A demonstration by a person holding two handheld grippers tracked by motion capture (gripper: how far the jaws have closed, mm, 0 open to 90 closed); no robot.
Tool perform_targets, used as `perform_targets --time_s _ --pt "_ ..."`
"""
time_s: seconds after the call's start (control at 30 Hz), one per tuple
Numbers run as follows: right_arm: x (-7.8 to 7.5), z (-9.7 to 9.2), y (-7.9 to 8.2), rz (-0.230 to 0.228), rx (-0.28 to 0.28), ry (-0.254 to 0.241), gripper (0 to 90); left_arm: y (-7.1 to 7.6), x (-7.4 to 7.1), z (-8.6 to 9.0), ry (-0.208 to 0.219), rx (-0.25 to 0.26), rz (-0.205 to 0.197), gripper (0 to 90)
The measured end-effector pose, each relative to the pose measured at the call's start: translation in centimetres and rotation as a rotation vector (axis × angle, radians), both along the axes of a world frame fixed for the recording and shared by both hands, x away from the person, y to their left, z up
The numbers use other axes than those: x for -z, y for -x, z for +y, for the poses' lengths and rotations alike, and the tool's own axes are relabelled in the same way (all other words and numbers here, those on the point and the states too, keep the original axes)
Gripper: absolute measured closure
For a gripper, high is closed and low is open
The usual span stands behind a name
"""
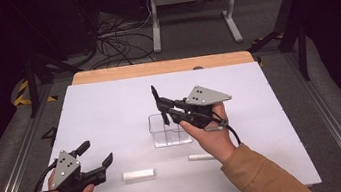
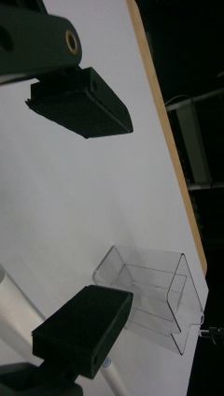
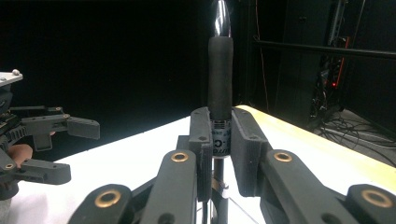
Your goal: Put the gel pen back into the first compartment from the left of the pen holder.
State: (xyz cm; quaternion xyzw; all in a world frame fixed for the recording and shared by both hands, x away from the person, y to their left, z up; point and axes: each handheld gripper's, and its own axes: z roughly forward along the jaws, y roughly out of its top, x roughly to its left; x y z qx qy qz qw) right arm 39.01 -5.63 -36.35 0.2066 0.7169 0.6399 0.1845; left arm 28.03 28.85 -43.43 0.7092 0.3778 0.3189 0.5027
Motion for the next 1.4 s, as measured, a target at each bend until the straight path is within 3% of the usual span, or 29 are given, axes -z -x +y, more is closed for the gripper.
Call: perform_targets --time_s 0.73,1.4 --pt "2.2 2.7 -1.2 0.03 0.013 -0.008 80.3 0.0 0.0 0.1 -0.002 0.002 0.001 18.0" --pt "3.7 3.3 -1.3 0.066 0.028 0.063 80.3 0.0 0.0 0.1 -0.004 0.002 -0.001 18.0"
